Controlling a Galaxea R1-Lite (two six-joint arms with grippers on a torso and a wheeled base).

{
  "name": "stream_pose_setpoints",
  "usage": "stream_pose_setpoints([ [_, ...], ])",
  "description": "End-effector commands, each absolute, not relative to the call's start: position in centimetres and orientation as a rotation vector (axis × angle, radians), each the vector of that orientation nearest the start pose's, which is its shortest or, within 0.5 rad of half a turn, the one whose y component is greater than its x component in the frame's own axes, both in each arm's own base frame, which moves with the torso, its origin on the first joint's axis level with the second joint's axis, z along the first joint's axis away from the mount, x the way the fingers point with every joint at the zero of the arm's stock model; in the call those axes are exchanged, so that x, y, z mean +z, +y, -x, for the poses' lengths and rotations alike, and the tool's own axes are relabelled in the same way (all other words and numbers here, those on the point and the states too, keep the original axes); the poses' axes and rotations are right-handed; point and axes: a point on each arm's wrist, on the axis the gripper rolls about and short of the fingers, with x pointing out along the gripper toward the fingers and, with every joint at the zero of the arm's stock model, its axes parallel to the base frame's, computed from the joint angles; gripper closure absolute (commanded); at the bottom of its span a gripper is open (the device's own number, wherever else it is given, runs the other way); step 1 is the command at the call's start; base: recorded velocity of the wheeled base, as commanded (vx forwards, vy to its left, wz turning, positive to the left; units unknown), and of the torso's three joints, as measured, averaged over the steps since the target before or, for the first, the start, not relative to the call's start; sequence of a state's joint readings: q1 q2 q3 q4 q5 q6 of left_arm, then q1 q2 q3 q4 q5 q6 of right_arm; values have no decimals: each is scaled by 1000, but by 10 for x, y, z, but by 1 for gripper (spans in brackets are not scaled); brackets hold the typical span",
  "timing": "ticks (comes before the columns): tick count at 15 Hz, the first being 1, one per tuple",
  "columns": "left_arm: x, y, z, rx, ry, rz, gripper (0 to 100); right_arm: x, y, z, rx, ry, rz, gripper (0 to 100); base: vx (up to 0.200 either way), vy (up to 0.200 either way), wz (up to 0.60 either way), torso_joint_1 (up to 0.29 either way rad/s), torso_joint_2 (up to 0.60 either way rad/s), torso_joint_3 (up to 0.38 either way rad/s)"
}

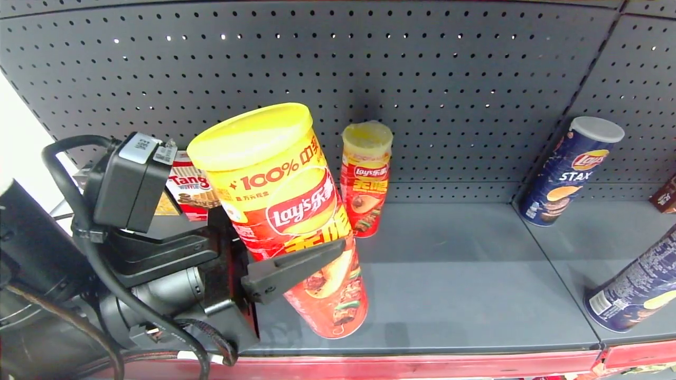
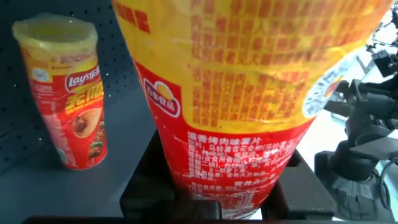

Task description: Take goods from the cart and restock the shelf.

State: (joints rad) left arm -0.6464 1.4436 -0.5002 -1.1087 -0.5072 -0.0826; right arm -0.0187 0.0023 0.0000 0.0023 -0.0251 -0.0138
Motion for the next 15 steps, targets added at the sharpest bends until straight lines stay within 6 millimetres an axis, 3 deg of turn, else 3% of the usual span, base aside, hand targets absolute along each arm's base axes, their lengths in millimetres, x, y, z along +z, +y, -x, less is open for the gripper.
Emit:
stream_pose_setpoints([
  [1,218,-144,-172,-1163,-119,85,100,76,0,22,-41,10,28,0,0,0,0,0,0,0],
  [5,213,-140,-168,-1156,-39,75,100,76,0,22,-32,13,31,0,0,0,0,0,0,0],
  [9,215,-115,-160,-1070,111,66,100,76,0,22,-57,13,31,0,0,0,0,0,0,0],
  [13,223,-111,-165,-1044,79,65,100,77,-1,21,-109,23,7,0,0,0,0,0,0,0],
  [15,222,-111,-171,-1026,61,51,100,77,-1,20,-87,41,91,0,0,0,0,0,0,0],
])
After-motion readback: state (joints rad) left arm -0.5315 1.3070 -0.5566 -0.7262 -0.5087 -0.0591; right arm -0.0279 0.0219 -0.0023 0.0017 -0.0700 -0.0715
